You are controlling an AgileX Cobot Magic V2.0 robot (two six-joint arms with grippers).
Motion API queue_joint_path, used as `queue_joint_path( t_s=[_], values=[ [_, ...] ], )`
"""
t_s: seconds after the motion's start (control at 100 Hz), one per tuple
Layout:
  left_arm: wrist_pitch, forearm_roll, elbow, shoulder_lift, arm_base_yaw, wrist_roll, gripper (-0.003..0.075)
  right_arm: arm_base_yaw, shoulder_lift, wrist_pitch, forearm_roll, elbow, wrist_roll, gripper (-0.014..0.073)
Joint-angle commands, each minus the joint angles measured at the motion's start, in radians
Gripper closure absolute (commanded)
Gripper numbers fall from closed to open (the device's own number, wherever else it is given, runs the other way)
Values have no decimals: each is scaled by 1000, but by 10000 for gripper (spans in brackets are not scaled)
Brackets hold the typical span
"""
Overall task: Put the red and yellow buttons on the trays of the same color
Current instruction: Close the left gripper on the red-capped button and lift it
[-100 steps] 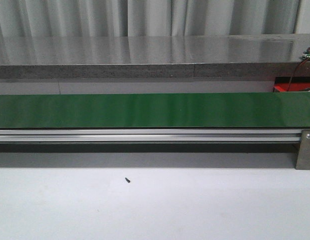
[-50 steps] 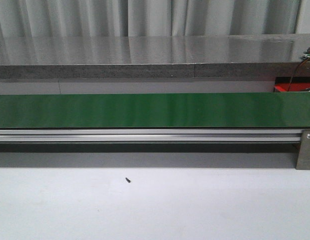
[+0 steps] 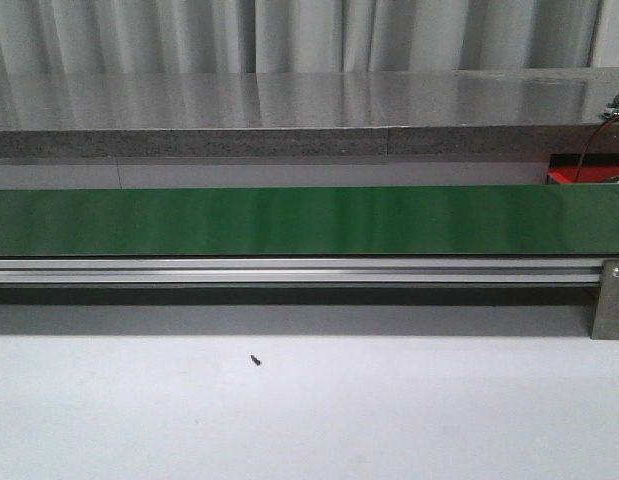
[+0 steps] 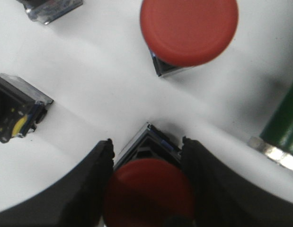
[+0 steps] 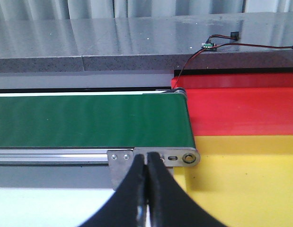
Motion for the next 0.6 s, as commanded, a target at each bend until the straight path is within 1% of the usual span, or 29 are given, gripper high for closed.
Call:
queue_joint_path(
  t_s=[0.0, 0.08, 0.21, 0.45, 0.59],
  values=[
    [-20, -5, -28, -41, -5, -3, 624, 1, -19, -84, -8, -19, -3, 662],
    [-10, -5, -28, -47, -5, -3, 656, 1, -19, -84, -8, -19, -3, 662],
    [34, -5, -45, -76, -3, -3, 671, 1, -19, -84, -8, -19, -3, 662],
    [194, 41, -137, -193, -3, -3, 671, 1, -19, -84, -8, -19, -3, 662],
    [233, 39, -171, -266, -13, -3, 671, 1, -19, -84, -8, -19, -3, 662]
  ],
)
